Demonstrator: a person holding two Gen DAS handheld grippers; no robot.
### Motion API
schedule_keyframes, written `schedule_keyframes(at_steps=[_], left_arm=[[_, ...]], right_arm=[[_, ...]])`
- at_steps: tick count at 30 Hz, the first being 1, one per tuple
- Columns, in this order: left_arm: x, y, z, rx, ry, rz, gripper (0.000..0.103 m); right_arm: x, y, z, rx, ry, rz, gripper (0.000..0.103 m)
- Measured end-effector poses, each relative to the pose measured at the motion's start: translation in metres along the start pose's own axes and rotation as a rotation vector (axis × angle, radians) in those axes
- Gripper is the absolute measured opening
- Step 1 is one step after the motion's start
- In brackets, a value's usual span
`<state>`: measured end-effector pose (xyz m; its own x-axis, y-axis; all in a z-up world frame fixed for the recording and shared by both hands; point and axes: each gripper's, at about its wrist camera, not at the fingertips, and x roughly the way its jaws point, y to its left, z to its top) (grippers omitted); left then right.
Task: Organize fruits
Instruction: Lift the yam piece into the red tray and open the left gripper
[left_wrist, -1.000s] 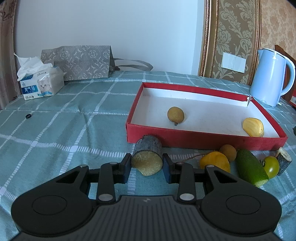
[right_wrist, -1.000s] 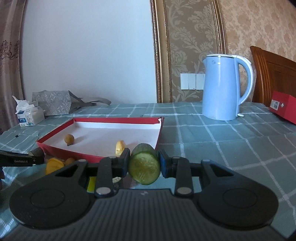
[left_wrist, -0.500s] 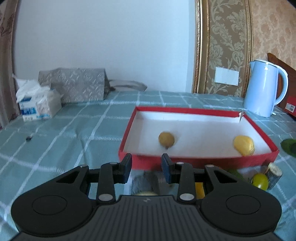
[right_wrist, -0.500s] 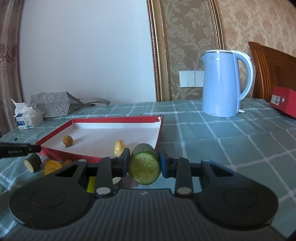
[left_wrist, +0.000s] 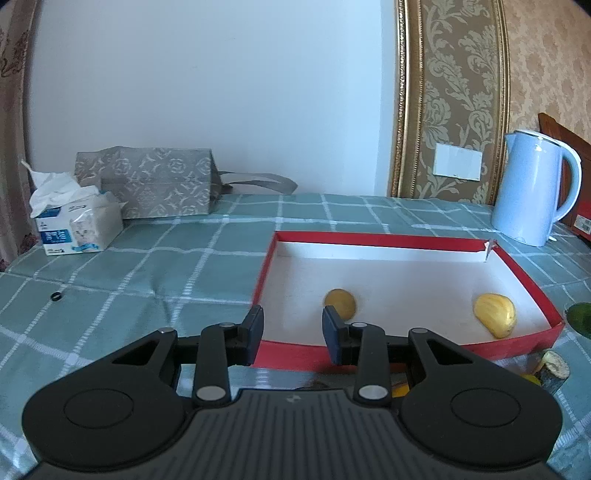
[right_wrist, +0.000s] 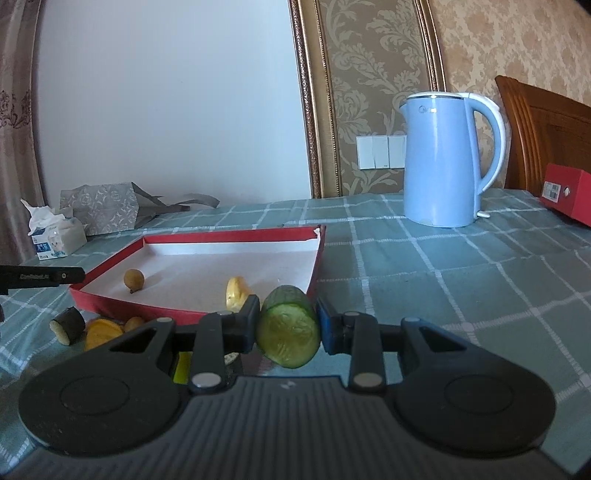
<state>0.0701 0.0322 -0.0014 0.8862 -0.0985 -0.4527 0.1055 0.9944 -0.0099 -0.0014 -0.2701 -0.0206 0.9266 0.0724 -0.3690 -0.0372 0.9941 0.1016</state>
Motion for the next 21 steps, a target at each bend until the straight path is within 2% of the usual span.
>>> schedule_keyframes(at_steps=[4, 8, 9, 10, 12, 14, 16, 19, 20, 21], left_arm=[[-0.001, 0.007, -0.004, 0.014, 0.049, -0.022, 0.034], [-0.003, 0.012, -0.013, -0.017, 0.097, -0.043, 0.034], [-0.004, 0.009, -0.015, -0.009, 0.094, -0.041, 0.038], [-0.005, 0.007, -0.016, 0.001, 0.093, -0.030, 0.051], [-0.007, 0.002, -0.017, 0.020, 0.094, -0.019, 0.066], [-0.010, -0.002, -0.019, 0.027, 0.089, -0.029, 0.069], [-0.012, -0.008, -0.022, 0.051, 0.078, -0.035, 0.077], [-0.012, -0.018, -0.027, 0.106, 0.066, -0.006, 0.075], [-0.011, -0.020, -0.028, 0.120, 0.066, -0.006, 0.070], [-0.010, -0.022, -0.029, 0.130, 0.074, -0.008, 0.051]], right_arm=[[0.000, 0.000, 0.000, 0.002, 0.001, 0.005, 0.031], [0.000, -0.001, 0.000, 0.004, 0.002, 0.011, 0.031], [0.000, 0.000, 0.000, 0.002, 0.003, 0.012, 0.031], [0.000, 0.001, 0.000, 0.000, 0.002, 0.013, 0.031], [0.000, 0.001, 0.000, -0.002, 0.003, 0.015, 0.031], [0.000, 0.000, 0.000, -0.001, 0.004, 0.016, 0.031], [-0.001, 0.000, 0.000, 0.000, 0.003, 0.019, 0.031], [-0.001, 0.001, -0.001, -0.003, 0.004, 0.022, 0.031], [-0.001, 0.001, -0.001, -0.004, 0.006, 0.025, 0.031], [-0.001, 0.001, -0.001, -0.003, 0.006, 0.027, 0.031]])
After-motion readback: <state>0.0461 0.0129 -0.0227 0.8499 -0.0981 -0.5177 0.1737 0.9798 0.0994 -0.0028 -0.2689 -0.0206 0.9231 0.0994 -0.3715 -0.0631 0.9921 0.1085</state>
